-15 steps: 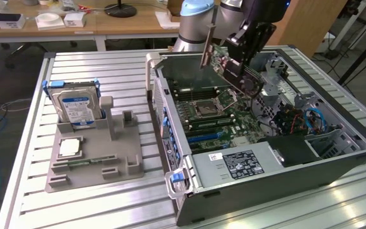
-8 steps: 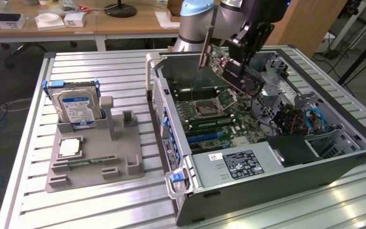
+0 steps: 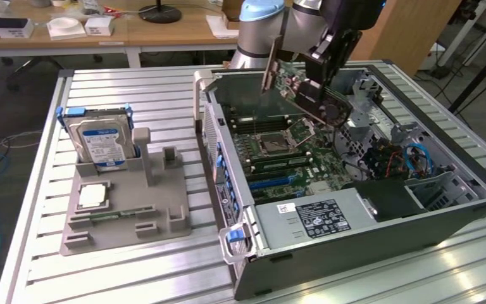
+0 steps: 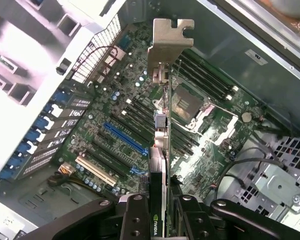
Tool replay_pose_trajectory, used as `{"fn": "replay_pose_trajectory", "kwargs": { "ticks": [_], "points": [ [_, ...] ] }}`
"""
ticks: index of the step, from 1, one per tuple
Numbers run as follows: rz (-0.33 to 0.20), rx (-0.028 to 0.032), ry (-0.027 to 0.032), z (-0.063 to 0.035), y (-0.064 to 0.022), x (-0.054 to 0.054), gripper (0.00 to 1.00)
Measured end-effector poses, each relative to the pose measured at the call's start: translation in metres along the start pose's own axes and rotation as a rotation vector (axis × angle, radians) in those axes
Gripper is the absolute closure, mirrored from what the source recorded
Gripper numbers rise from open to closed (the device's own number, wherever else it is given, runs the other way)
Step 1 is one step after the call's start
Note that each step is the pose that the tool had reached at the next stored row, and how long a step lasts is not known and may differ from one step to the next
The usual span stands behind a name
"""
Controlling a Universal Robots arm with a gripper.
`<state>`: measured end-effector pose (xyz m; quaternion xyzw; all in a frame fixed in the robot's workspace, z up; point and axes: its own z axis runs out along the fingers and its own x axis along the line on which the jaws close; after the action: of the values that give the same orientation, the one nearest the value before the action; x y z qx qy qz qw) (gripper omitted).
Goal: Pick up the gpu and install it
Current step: 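Insert the gpu into the slot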
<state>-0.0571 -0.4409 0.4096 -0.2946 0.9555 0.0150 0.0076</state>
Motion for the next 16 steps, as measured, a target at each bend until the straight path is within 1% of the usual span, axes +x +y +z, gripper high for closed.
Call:
{"fn": "replay_pose_trajectory", "kwargs": {
  "ticks": [10,16],
  "points": [
    [-0.093,-0.0022,0.0022,0.0002,0.0000,0.0000,0.74],
    [-0.159,-0.0037,0.0038,0.0003,0.0000,0.0000,0.74]
  ]
}}
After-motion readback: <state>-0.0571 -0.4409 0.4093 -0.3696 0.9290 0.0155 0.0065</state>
